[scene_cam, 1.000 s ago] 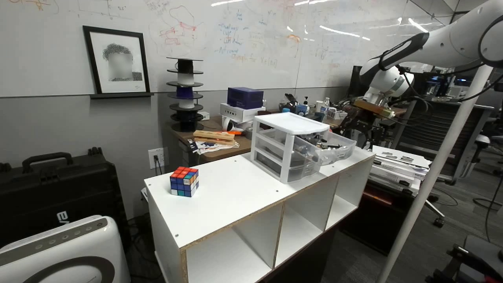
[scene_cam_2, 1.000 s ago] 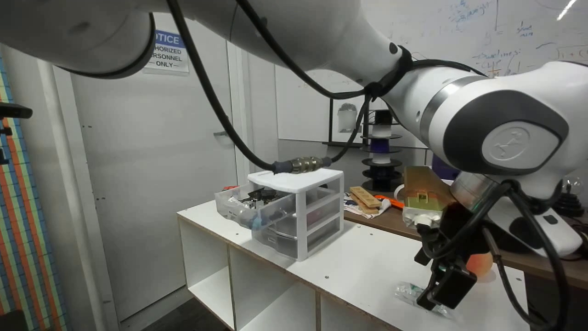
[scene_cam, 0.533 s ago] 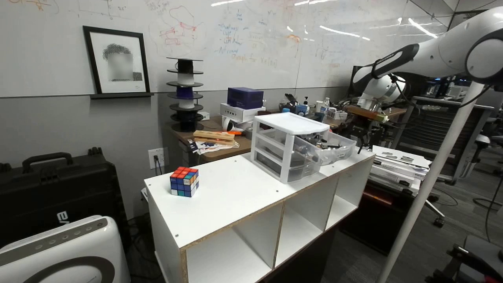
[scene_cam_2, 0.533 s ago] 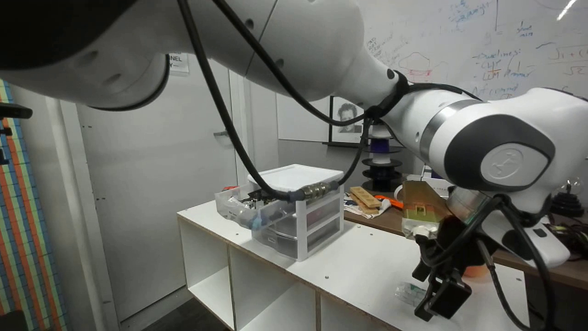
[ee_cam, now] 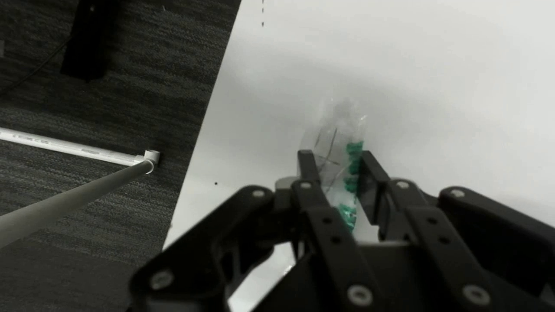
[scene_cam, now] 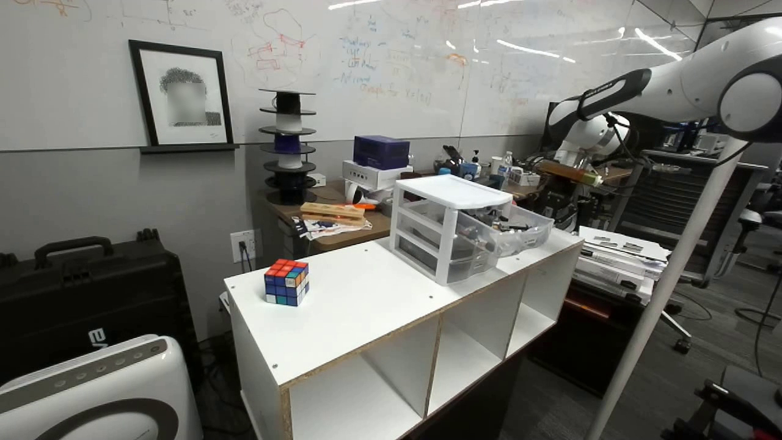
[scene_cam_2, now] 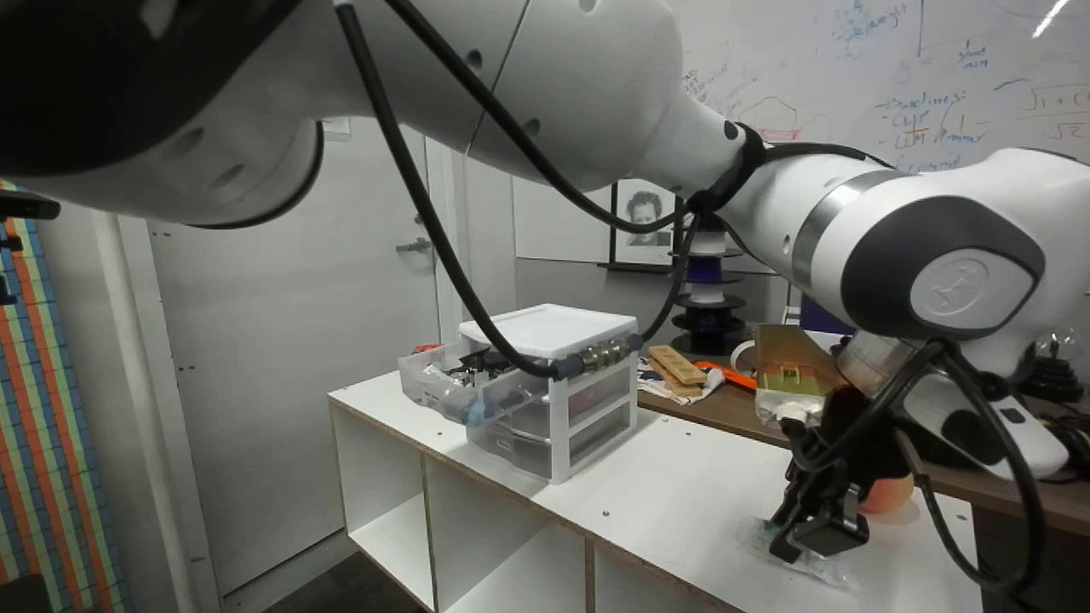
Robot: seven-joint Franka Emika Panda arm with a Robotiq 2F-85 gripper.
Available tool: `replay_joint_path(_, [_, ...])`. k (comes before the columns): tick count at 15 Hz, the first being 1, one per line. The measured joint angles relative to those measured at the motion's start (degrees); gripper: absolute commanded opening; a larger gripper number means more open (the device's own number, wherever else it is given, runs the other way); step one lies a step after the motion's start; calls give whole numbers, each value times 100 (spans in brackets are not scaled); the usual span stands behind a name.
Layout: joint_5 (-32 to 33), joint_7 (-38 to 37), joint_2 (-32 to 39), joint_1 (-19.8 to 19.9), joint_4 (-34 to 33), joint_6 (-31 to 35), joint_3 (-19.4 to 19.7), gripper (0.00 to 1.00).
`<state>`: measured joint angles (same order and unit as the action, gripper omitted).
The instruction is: Pick up the plastic and the object on the table and put them in the drawer then close the drawer.
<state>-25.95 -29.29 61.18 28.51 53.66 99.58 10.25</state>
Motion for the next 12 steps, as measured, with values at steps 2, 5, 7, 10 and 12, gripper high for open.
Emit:
replay_joint_path(2, [56, 0, 14, 9, -104, -71, 0, 0])
replay_joint_path(5, [168, 4, 33, 29, -181, -185, 3, 0])
replay_joint_path(7, [181, 63, 33, 31, -183, -199, 4, 0])
replay_joint_path(10, [237, 351, -13, -27, -192, -202, 2, 0])
replay_joint_path(12, [325, 680, -156, -139, -173, -199, -1, 0])
